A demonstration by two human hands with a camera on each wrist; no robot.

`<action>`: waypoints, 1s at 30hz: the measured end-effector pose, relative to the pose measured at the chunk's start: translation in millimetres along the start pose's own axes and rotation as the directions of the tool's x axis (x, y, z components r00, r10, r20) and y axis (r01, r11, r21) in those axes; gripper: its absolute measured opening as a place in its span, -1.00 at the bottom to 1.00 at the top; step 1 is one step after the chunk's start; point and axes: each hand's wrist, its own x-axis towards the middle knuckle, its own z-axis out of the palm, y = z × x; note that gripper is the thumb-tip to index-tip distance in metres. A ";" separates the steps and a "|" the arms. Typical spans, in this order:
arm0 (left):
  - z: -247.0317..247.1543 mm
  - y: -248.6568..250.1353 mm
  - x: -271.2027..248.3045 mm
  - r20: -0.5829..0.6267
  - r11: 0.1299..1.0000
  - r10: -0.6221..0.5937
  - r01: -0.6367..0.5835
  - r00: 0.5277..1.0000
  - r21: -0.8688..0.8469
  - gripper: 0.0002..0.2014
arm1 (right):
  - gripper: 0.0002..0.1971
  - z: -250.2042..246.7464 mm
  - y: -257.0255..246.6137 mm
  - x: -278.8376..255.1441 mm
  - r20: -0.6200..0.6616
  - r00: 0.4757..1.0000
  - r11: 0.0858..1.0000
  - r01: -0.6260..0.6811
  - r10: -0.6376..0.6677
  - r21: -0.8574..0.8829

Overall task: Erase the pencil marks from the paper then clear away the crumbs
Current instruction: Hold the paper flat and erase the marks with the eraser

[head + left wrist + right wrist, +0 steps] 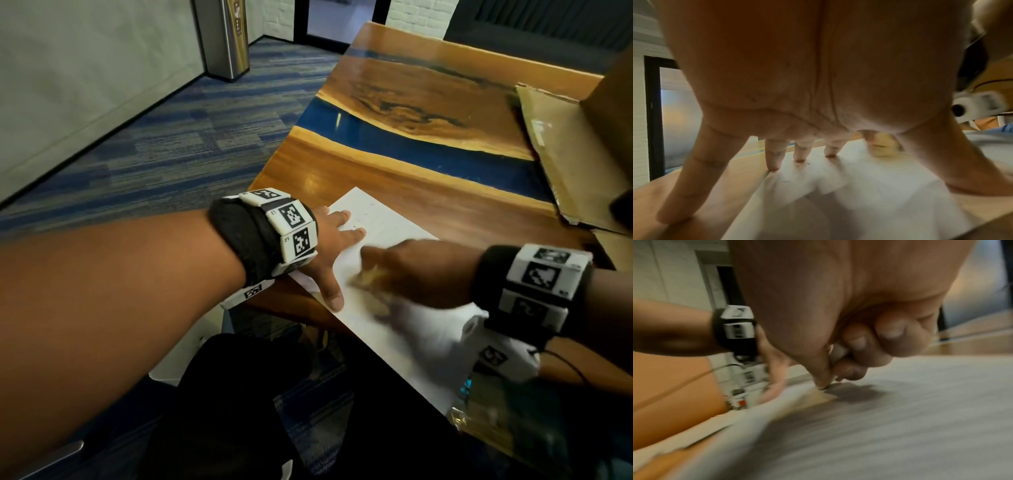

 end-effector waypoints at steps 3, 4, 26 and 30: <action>1.2 0.3 0.9 -0.007 1.000 0.002 -0.002 1.000 0.018 0.38 | -0.88 -7.2 19.5 0.3 -0.080 0.985 0.986 -0.158 0.152 -0.062; 1.0 -0.4 0.8 -0.008 1.000 0.002 -0.002 1.000 0.014 0.38 | -0.88 -5.8 13.7 -2.6 -0.077 0.990 0.991 -0.123 0.118 -0.059; -0.4 -0.1 3.1 0.000 1.000 -0.007 0.007 1.000 0.012 0.39 | -0.82 11.5 -21.5 -20.6 0.004 0.992 0.991 0.123 -0.123 -0.044; 0.9 -0.2 2.8 -0.007 1.000 -0.001 0.001 1.000 0.013 0.37 | -0.77 -0.9 8.7 -9.6 -0.063 0.991 0.988 -0.127 0.122 -0.087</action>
